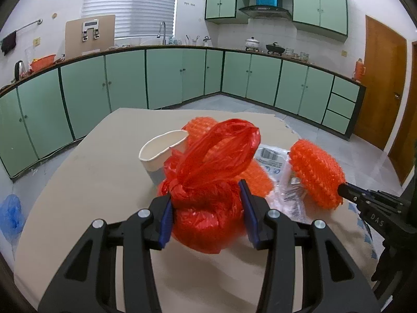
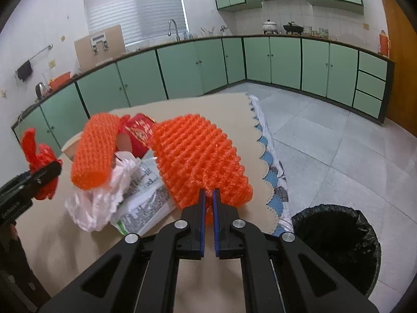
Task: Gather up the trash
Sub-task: 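Carry both items over the black bin and open both tools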
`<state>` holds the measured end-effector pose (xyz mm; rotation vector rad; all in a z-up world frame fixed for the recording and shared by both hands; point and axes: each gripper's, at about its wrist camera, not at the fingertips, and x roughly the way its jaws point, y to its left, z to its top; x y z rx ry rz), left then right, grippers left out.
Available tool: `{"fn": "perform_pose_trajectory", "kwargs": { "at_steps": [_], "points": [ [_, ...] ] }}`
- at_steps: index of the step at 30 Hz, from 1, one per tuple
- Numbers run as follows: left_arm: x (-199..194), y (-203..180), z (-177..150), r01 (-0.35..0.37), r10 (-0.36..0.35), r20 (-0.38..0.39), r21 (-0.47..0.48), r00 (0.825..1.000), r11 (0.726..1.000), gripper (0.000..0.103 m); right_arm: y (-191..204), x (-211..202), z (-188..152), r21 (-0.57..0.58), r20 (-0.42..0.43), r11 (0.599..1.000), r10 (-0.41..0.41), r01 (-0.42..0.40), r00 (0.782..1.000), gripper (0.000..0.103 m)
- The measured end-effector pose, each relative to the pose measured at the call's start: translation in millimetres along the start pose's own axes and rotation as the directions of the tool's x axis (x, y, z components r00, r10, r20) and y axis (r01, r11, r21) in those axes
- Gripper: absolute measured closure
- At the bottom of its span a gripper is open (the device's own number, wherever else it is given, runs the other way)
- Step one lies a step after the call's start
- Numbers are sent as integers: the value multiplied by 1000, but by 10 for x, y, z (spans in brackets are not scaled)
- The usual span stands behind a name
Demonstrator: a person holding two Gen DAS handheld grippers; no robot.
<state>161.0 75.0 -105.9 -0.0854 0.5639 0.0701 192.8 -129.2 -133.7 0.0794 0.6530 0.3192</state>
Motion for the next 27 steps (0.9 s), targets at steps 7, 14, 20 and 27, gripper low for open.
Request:
{"fn": "perform_pose_trajectory", "kwargs": {
  "at_steps": [7,14,20,27],
  "points": [
    [-70,-193,69,36,-37,26,22,999,999,60,-30,-295,105,1,59,1000,10,-10,998,98],
    [-126,-464,148,87,-90,51,50,995,995,60,-187,-579,170,32,101,999,-13,10,995,98],
    [-160,-728,237,137,-143,74,76,987,988,60,-370,-798,193,65,133,997,-57,48,989,98],
    [-179,-1119,269,208,-217,82,109,973,972,60,-680,-1037,129,114,149,987,-127,110,981,98]
  ]
}}
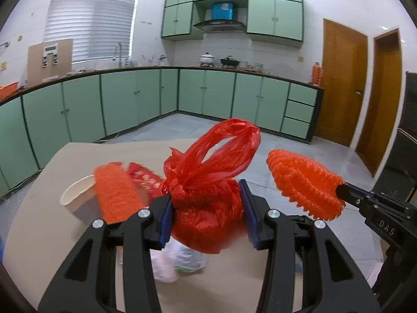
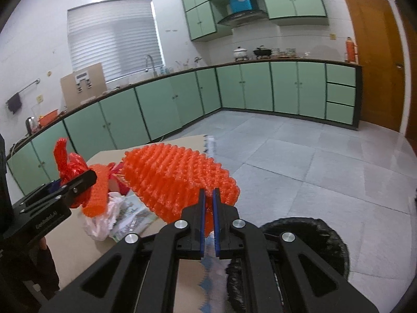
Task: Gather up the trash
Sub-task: 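Carry both items over the black bin and open both tools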
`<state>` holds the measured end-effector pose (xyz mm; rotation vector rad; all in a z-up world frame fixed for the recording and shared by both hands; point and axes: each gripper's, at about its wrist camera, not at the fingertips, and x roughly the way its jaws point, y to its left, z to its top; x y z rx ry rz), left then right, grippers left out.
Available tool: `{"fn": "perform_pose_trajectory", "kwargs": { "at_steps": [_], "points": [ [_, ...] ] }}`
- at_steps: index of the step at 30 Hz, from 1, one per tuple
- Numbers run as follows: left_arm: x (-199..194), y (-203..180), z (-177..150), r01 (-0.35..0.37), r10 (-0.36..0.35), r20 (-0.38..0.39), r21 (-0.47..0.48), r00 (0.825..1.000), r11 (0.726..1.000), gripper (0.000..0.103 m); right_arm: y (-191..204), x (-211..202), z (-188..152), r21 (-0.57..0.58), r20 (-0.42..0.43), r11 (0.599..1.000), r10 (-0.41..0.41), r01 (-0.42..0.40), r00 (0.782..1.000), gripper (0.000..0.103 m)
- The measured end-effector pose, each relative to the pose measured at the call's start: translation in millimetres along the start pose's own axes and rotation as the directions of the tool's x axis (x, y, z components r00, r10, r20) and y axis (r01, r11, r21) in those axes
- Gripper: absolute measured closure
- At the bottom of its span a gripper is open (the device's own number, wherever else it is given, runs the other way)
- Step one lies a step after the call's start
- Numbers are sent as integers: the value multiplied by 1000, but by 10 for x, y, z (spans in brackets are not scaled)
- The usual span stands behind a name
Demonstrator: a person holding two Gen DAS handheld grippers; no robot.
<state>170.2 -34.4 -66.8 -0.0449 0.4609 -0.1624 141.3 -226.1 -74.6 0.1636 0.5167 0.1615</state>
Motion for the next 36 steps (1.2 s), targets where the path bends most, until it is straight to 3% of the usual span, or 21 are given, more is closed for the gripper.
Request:
{"fn": "perform_pose_trajectory", "kwargs": {
  "at_steps": [9,16,27,30,34,36],
  "points": [
    [186,-575,-55,114,-113,-30,47,993,992,60,-543,-231,-120,61,1,990,-127,126,992,98],
    [429,-1044,-143,212,-206,-74,77,976,974,60,-1016,-296,-301,117,-39,969,-216,220,976,98],
    [836,-1560,-333,299,-282,-143,115,949,947,58,-1522,-93,-521,162,-124,943,-272,289,954,98],
    [933,-1633,-362,311,-291,-164,116,943,943,50,-1636,-15,-568,176,-153,937,-276,300,949,95],
    [992,-1652,-356,337,-315,-182,106,932,935,38,-1711,13,-588,176,-168,933,-285,313,944,72],
    [997,-1659,-352,342,-320,-184,103,929,934,36,-1736,8,-595,181,-168,932,-285,314,944,71]
  ]
}}
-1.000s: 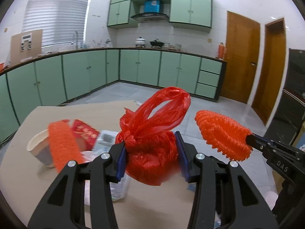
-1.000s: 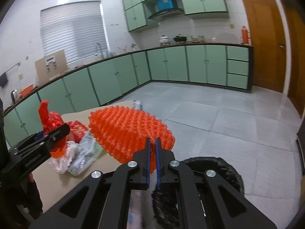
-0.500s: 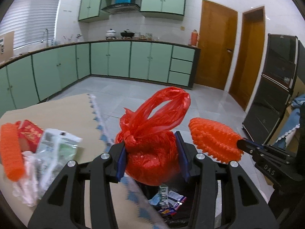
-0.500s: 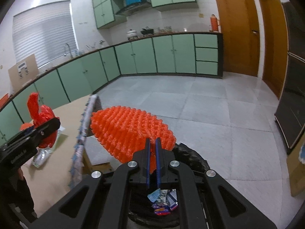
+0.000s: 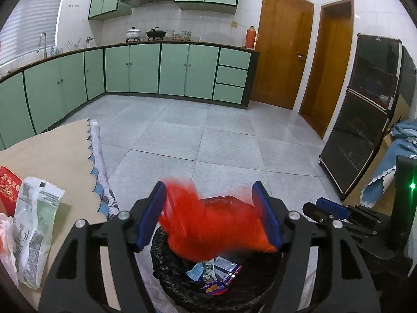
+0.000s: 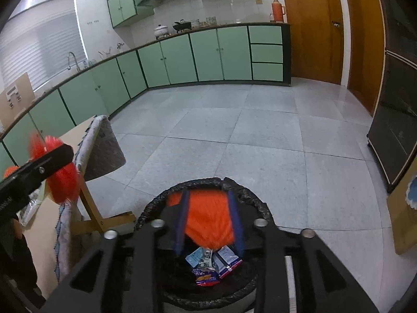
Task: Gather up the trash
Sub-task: 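Carry both items over the black bin and open both tools, then move both open tools back to the table of remaining trash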
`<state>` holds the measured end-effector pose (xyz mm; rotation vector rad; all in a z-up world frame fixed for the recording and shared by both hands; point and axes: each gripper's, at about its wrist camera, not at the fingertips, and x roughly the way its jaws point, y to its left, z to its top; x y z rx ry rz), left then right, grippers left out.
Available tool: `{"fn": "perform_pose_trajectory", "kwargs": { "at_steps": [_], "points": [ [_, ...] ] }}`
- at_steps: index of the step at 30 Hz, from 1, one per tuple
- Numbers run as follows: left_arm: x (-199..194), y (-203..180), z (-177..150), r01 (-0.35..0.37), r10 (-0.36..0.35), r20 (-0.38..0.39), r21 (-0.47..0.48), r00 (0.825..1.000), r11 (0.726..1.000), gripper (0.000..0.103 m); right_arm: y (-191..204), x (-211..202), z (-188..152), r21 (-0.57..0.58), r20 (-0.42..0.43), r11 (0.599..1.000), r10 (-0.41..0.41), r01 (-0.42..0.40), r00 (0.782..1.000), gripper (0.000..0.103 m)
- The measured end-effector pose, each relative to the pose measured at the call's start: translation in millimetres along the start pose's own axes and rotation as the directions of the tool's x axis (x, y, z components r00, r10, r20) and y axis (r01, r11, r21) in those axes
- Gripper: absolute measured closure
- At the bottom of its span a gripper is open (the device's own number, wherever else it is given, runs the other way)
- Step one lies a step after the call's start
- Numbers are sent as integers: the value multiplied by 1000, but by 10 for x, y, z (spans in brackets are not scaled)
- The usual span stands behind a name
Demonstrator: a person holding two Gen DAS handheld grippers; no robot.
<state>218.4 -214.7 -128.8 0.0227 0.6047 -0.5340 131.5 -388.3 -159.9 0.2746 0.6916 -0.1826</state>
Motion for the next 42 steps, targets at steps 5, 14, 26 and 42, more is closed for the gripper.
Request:
{"fn": "perform_pose_trajectory", "kwargs": {
  "at_steps": [5,14,26,42],
  "points": [
    [-48,15,24,15,-15,5,-17,1000,1000,33,-21,-27,20,15,8,1000,-5,5,1000,63],
    [-460,318,145,-39,45,80,-72,996,997,28,217,-250,98,-7,78,1000,-1,1,997,33],
    [-1348,1362,-96,-289,308,129,-151,943,946,21,1155,-406,155,-136,151,984,135,-114,979,6],
    [-2160,2583,-782,-580,598,-8,-257,801,773,18,2879,-261,-351,-351,31,866,391,-356,920,6]
  ]
}}
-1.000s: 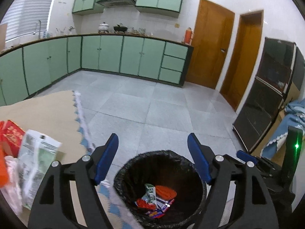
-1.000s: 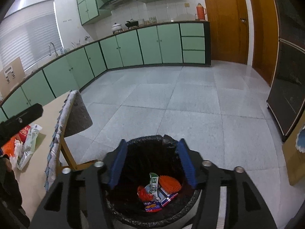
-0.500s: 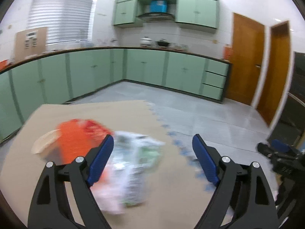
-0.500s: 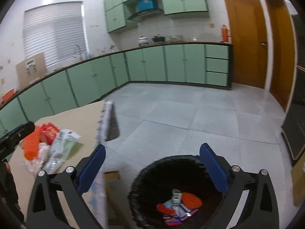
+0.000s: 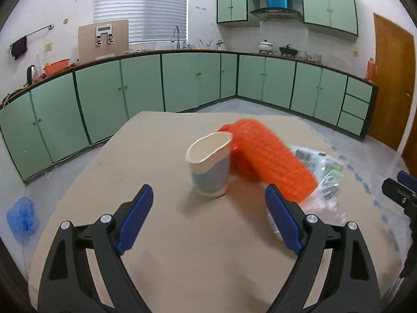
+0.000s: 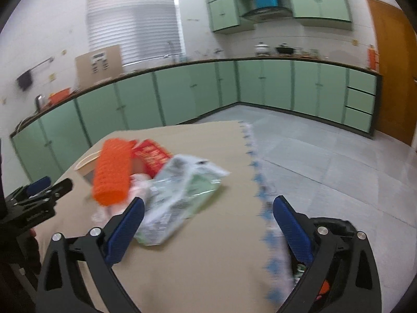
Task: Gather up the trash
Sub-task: 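Move both open tools back to the table of remaining trash, then grasp the crumpled white tissue with the right tool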
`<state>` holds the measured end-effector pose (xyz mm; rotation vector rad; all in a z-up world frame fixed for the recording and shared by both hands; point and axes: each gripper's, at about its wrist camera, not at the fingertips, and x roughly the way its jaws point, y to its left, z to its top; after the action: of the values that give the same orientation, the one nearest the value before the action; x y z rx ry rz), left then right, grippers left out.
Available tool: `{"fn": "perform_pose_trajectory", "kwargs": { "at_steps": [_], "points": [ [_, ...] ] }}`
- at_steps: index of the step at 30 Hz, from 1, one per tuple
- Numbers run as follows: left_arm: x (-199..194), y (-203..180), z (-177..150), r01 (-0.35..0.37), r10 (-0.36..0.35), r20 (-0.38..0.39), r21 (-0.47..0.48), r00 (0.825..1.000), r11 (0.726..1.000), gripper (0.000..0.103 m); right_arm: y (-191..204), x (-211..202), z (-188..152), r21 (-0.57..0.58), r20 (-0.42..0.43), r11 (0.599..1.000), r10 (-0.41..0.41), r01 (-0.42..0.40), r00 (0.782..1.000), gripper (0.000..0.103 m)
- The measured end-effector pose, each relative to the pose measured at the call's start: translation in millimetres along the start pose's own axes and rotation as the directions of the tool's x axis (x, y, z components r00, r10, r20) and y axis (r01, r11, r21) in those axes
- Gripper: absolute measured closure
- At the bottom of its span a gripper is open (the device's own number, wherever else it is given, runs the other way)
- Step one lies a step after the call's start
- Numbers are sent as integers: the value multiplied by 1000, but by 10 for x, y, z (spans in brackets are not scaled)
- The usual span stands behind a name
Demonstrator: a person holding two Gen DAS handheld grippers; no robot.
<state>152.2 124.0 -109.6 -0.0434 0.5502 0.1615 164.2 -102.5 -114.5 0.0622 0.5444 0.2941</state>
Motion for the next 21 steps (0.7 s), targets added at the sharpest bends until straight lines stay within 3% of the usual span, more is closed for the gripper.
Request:
{"fn": "perform_pose_trajectory", "kwargs": {
  "at_steps": [9,18,21],
  "points": [
    [8,259,-178,-31,31,-31,-7,999,999,18,416,165,-90,-38,-50,996,79,-81,996,12],
    [16,359,-230,-31,30,-42,-29,999,999,18,678,278,-132,-71,-112,984,155,-164,982,31],
    [14,357,-218,-28,27,-40,-31,999,999,18,757,333,-174,-91,-140,979,170,-184,975,44]
  ]
}}
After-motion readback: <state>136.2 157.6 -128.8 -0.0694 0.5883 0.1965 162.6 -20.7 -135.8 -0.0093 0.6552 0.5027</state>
